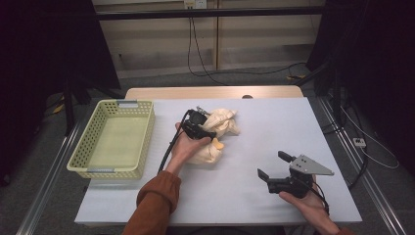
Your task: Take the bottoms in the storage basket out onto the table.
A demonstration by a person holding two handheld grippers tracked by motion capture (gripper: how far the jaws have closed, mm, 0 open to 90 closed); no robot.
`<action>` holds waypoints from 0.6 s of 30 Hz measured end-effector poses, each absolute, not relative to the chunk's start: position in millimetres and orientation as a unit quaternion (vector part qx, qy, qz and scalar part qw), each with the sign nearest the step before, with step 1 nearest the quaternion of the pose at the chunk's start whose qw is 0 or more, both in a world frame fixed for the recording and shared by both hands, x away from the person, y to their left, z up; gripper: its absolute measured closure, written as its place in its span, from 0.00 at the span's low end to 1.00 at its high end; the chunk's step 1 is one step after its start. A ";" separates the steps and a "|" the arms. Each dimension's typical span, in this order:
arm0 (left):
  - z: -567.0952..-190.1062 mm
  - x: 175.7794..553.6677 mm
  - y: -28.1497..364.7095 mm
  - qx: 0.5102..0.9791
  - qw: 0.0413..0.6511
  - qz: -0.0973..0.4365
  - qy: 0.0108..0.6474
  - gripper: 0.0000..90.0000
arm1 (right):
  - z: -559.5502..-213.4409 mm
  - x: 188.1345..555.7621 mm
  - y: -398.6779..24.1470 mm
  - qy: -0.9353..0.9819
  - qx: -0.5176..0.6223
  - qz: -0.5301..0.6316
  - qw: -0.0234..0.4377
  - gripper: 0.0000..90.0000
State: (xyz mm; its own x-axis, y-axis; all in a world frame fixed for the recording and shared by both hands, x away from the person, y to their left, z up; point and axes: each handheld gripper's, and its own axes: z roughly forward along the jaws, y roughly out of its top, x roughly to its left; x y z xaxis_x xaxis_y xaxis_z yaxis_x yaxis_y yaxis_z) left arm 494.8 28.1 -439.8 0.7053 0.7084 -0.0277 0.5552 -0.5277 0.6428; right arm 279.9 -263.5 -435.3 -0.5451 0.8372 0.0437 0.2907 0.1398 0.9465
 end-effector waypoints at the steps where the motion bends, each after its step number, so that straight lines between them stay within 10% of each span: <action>1: -439.7 494.8 28.3 0.865 0.322 0.113 0.367 0.31 | -435.3 279.9 -263.7 0.707 0.399 0.521 0.263 0.04; 18: -427.9 492.1 32.0 0.847 0.359 0.126 0.370 0.10 | -436.1 277.9 -268.1 0.703 0.408 0.519 0.265 0.04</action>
State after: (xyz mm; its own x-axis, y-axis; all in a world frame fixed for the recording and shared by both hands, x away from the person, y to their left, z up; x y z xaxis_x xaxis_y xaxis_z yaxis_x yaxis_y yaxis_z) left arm 492.1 32.0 -427.9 0.6945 0.7176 -0.0526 0.5367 -0.4679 0.7022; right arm 277.9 -268.1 -436.1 -0.5262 0.8488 0.0510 0.2990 0.1286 0.9456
